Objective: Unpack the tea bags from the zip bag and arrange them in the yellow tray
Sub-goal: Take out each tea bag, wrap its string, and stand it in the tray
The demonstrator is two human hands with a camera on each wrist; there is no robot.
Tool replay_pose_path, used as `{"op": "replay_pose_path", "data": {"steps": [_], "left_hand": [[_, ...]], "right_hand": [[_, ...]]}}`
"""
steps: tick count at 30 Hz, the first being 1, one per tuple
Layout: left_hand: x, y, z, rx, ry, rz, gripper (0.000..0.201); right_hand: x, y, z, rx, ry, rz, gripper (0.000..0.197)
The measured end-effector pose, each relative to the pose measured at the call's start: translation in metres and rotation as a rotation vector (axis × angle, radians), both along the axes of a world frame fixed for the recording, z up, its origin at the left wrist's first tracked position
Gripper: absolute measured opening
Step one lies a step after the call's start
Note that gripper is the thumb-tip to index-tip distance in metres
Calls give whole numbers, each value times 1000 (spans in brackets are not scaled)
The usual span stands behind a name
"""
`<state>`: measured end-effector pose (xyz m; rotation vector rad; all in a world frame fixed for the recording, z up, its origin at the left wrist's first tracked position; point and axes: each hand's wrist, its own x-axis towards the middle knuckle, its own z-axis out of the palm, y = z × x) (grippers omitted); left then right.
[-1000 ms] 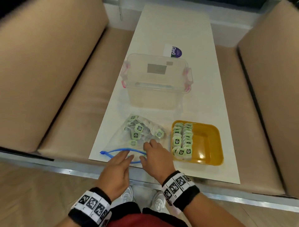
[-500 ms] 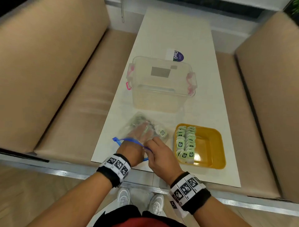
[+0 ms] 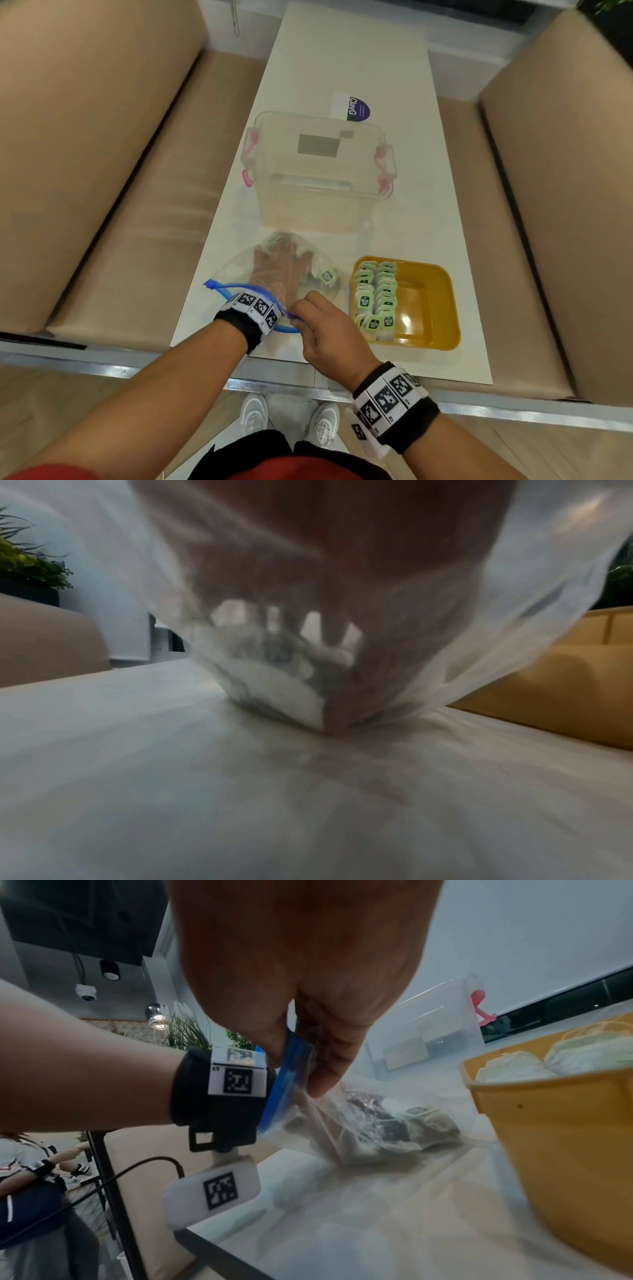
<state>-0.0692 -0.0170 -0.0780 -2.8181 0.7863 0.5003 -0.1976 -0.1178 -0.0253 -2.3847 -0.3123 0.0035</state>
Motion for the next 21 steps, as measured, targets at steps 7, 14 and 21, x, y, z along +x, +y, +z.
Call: {"op": "replay_pose_path", "data": {"steps": [7, 14, 21], "left_hand": [[7, -5, -1, -56, 58, -18, 81], [-59, -40, 40, -28, 285, 388, 33], [-38, -20, 19, 24, 188, 450, 34]], "right_hand": [[2, -4, 1, -19, 6, 16, 8], [4, -7, 2, -40, 19, 26, 7], [4, -6, 2, -54, 21, 28, 6]]}}
